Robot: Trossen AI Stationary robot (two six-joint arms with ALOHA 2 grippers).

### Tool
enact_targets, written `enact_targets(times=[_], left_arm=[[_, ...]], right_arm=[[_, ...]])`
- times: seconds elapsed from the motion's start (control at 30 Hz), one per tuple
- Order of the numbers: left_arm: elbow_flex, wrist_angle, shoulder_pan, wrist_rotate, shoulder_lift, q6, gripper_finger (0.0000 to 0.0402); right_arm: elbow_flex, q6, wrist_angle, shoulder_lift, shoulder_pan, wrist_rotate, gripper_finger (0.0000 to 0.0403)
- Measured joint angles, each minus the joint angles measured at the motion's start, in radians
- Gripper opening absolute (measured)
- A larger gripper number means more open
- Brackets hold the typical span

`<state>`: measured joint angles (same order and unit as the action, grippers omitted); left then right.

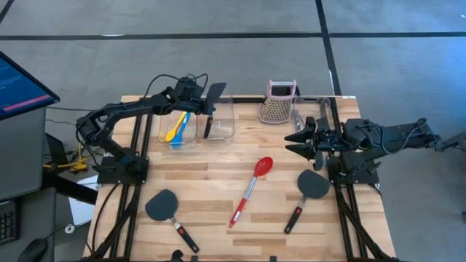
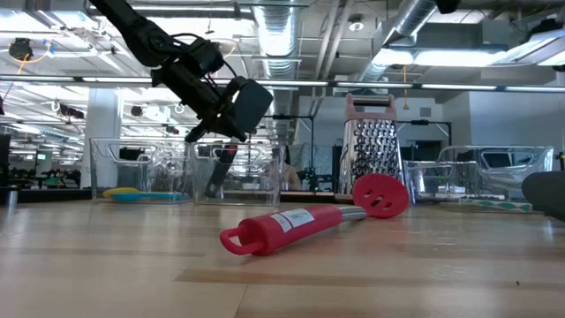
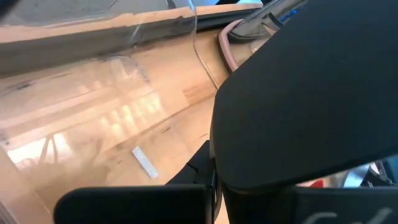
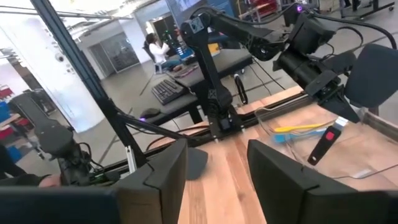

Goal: Pick & Place Kitchen Items
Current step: Put the black spatula into the middle transparent bin

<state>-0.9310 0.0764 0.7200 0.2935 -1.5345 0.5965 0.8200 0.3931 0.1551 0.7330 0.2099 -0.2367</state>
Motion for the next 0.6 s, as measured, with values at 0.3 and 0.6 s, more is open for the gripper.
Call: enact_targets(times=[0.3, 0.6], left_arm=[[0.020, 0.017, 0.000, -0.003, 0.000, -0.017, 0.0001], [0.034, 0.020, -0.001, -0.087, 0.000, -0.037, 0.0003]], right_arm=[[0.000, 0.000, 0.014, 0.000, -0.030, 0.000, 0.0154], [0.000, 0.000, 0.014, 0.000, -0.049, 0.000, 0.0149]])
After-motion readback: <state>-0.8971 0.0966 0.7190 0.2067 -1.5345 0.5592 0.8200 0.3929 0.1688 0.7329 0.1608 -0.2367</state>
